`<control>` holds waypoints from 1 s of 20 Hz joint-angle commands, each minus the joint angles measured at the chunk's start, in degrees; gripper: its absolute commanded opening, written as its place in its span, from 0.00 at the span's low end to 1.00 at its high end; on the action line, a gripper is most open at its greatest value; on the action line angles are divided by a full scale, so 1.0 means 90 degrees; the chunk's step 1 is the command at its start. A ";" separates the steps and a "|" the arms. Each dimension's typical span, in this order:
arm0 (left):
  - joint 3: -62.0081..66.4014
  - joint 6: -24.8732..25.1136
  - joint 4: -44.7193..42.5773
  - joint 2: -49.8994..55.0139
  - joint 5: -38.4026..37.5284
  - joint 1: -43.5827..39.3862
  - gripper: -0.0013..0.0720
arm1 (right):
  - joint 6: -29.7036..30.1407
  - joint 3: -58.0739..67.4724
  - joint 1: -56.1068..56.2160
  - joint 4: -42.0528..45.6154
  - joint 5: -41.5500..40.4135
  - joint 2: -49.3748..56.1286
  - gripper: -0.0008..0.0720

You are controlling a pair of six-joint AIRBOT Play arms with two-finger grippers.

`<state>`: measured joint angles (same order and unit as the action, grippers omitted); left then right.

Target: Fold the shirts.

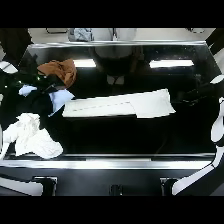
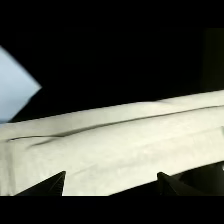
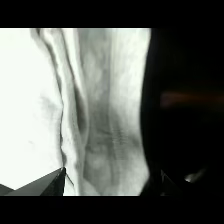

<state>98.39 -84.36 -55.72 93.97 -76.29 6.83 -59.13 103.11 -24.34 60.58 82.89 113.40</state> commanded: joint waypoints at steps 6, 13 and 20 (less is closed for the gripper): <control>0.0015 0.0046 -0.0019 -0.0772 0.0240 -0.1260 1.00 | -0.0481 0.0010 0.0542 -0.1083 -0.0146 0.0750 0.70; -0.0801 -0.0005 -0.0010 -0.0029 0.2157 -0.3113 0.07 | -0.0347 0.0024 0.0755 -0.1309 0.0386 -0.0962 0.08; -0.0797 -0.0379 0.2506 0.1625 0.3359 -0.4197 0.06 | -0.0789 0.0024 0.1515 -0.0571 0.1217 -0.3266 0.08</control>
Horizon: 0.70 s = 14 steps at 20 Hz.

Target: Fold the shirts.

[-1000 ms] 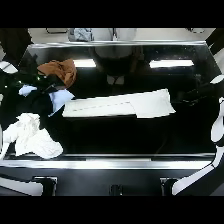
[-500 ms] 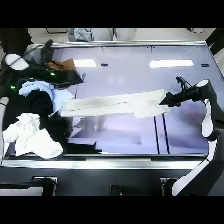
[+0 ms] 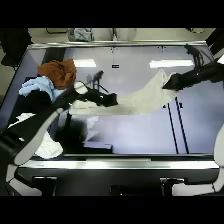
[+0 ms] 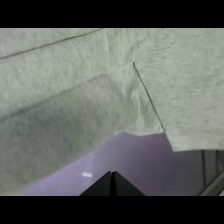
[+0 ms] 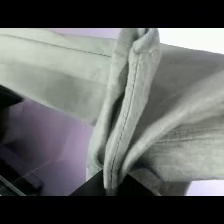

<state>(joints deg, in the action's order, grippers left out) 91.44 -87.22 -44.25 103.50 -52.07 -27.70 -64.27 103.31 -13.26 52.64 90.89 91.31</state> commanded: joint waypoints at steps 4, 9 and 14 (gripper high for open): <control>0.0056 0.0709 0.3274 0.1173 0.0957 -0.0784 0.06 | -0.0614 0.0002 0.0430 0.0357 0.0505 -0.1644 0.08; 0.0505 0.0869 0.4855 0.1836 0.1117 -0.1348 0.06 | -0.0607 0.0000 0.0430 0.0605 0.0767 -0.2118 0.08; 0.0590 0.1010 0.3417 0.1226 0.0398 -0.0627 0.06 | -0.0576 0.0000 0.0646 0.0398 0.0206 -0.1724 0.08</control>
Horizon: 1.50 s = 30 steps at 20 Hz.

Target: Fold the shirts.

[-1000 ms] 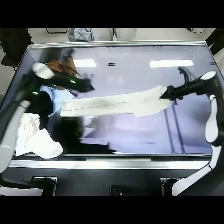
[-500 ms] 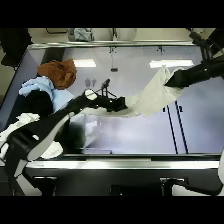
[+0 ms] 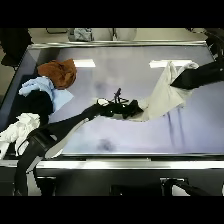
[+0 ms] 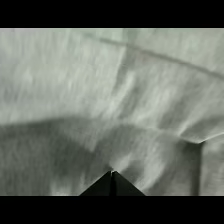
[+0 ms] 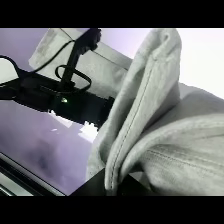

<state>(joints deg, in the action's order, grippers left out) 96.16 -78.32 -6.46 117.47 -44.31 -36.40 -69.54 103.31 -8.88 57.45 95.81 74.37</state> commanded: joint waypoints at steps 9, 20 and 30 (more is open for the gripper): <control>0.0066 -0.0539 -0.4146 -0.4721 -0.1321 0.3249 0.06 | 0.0029 0.0002 0.3067 -0.1321 -0.2934 0.2667 0.08; 0.0007 -0.0476 -0.4289 -0.6467 -0.1586 0.3915 0.06 | 0.0369 0.0002 0.2560 -0.1166 -0.2616 0.3492 0.96; -0.1358 -0.0471 -0.5404 -0.6465 -0.2106 0.3876 0.06 | 0.0005 -0.2412 0.0777 -0.0403 -0.2103 0.2936 0.95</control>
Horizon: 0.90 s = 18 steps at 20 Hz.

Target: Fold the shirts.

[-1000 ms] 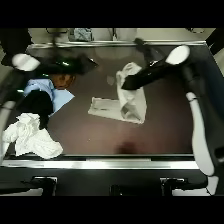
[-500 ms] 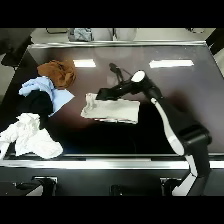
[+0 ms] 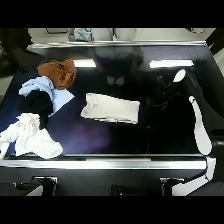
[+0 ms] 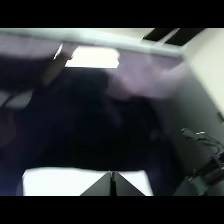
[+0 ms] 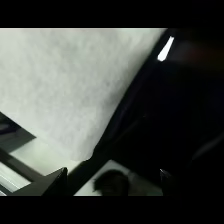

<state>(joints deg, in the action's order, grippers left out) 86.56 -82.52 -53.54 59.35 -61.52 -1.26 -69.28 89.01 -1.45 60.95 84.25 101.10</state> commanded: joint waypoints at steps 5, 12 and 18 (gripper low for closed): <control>-0.0284 -0.0102 -0.0163 -0.0017 -0.0165 -0.0041 0.06 | -0.0311 -0.1018 0.0449 -0.1396 -0.1586 0.0321 0.82; -0.0287 -0.0165 -0.0153 -0.0007 0.0005 -0.0041 0.06 | 0.0517 -0.0522 0.0046 -0.1763 -0.1491 0.0226 0.08; -0.0299 -0.0170 -0.0175 0.0019 -0.0002 -0.0041 0.06 | 0.0556 0.0168 -0.2800 -0.1695 -0.0770 -0.0590 0.08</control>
<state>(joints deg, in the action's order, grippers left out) 83.92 -84.03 -55.09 59.46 -61.58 -1.65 -65.01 88.47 -15.07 45.76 74.37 99.20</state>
